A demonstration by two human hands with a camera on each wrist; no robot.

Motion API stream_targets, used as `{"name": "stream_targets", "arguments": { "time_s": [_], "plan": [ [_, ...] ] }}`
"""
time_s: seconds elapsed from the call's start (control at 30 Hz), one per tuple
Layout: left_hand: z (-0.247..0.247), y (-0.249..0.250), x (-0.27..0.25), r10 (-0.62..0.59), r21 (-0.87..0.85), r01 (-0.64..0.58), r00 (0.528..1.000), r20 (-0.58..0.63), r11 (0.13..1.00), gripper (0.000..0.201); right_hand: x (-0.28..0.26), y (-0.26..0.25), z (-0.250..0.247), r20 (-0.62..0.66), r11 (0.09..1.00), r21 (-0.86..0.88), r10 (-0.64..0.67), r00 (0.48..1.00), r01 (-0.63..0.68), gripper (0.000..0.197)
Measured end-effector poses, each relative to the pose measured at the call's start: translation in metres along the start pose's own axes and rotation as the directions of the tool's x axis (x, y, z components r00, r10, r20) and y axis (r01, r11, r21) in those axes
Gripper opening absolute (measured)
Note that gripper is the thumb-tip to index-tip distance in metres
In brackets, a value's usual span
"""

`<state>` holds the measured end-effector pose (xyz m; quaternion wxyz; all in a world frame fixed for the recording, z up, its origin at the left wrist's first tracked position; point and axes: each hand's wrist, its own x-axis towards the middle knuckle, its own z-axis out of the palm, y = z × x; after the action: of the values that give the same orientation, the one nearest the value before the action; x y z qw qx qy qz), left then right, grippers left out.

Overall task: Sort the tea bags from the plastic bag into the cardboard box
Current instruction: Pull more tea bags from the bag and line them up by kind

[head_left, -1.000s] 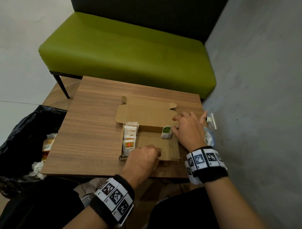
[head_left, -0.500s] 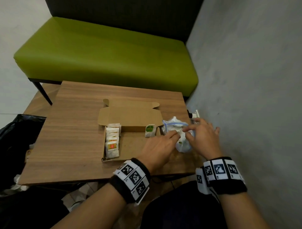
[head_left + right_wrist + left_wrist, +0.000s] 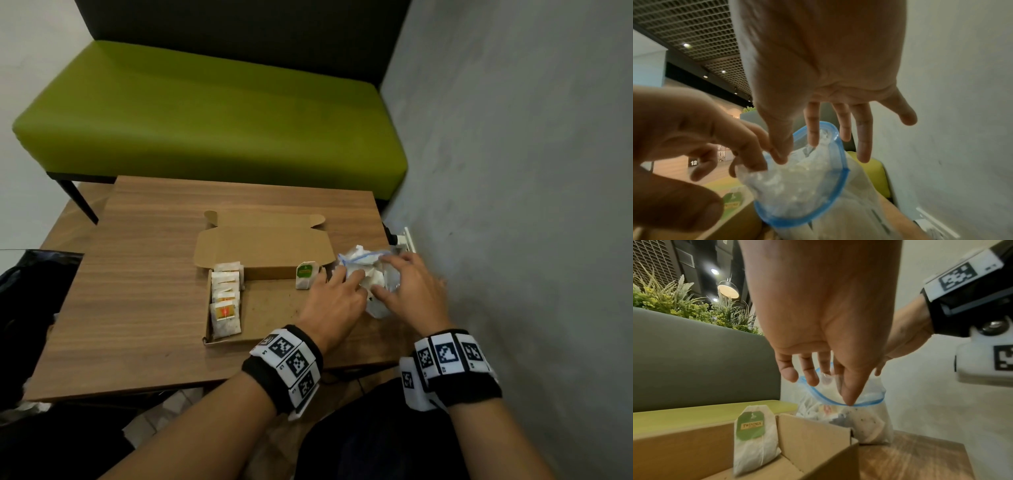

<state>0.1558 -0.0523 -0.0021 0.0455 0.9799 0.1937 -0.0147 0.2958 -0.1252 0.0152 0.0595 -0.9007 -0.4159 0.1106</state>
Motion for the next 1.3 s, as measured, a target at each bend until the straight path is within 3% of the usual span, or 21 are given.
{"name": "stream_targets", "arguments": {
  "time_s": [0.07, 0.2, 0.5, 0.6, 0.7, 0.8, 0.87, 0.97, 1.1, 1.3],
  "plan": [
    [-0.002, 0.002, 0.001, -0.002, 0.015, 0.002, 1.0, 0.011, 1.0, 0.044, 0.0, 0.002, 0.001, -0.053, 0.999, 0.043, 0.008, 0.999, -0.006, 0.036],
    [-0.003, 0.006, 0.004, -0.032, 0.026, 0.031, 0.999, 0.02, 0.999, 0.041, 0.001, 0.002, 0.0, -0.132, 0.997, -0.074, 0.017, 0.991, -0.027, 0.026],
    [-0.001, 0.009, 0.009, -0.105, 0.039, 0.103, 0.994, 0.031, 0.994, 0.035, 0.0, 0.019, -0.003, 0.013, 0.976, -0.196, 0.104, 0.995, -0.099, 0.068],
    [-0.002, 0.014, 0.009, -0.124, 0.01, 0.124, 0.991, 0.046, 0.992, 0.035, 0.0, 0.022, -0.003, 0.036, 0.975, -0.215, 0.061, 0.998, -0.052, 0.07],
    [-0.002, 0.016, 0.011, -0.113, -0.036, 0.115, 0.992, 0.057, 0.993, 0.035, 0.003, 0.022, -0.003, 0.02, 0.995, -0.097, 0.011, 1.0, -0.009, 0.055],
    [-0.001, 0.015, 0.01, -0.082, -0.082, 0.085, 0.996, 0.047, 0.993, 0.038, 0.006, 0.017, -0.001, -0.081, 0.997, 0.078, 0.011, 0.997, -0.005, 0.032],
    [-0.001, 0.015, 0.009, -0.075, -0.097, 0.08, 0.996, 0.056, 0.992, 0.041, 0.008, 0.013, 0.001, -0.109, 1.0, 0.009, 0.003, 0.994, -0.002, 0.027],
    [-0.001, 0.015, 0.009, -0.078, -0.102, 0.085, 0.995, 0.066, 0.991, 0.047, 0.009, 0.008, 0.002, -0.034, 0.993, -0.095, 0.072, 0.997, -0.075, 0.039],
    [-0.002, 0.016, 0.008, -0.085, -0.108, 0.091, 0.994, 0.062, 0.99, 0.037, 0.012, 0.002, 0.008, -0.002, 0.966, -0.233, 0.11, 0.994, -0.108, 0.039],
    [0.003, 0.012, 0.004, -0.077, -0.17, 0.085, 0.996, 0.051, 0.982, 0.038, 0.009, 0.002, 0.005, -0.077, 0.995, -0.044, 0.091, 0.993, -0.094, 0.018]
  ]
}}
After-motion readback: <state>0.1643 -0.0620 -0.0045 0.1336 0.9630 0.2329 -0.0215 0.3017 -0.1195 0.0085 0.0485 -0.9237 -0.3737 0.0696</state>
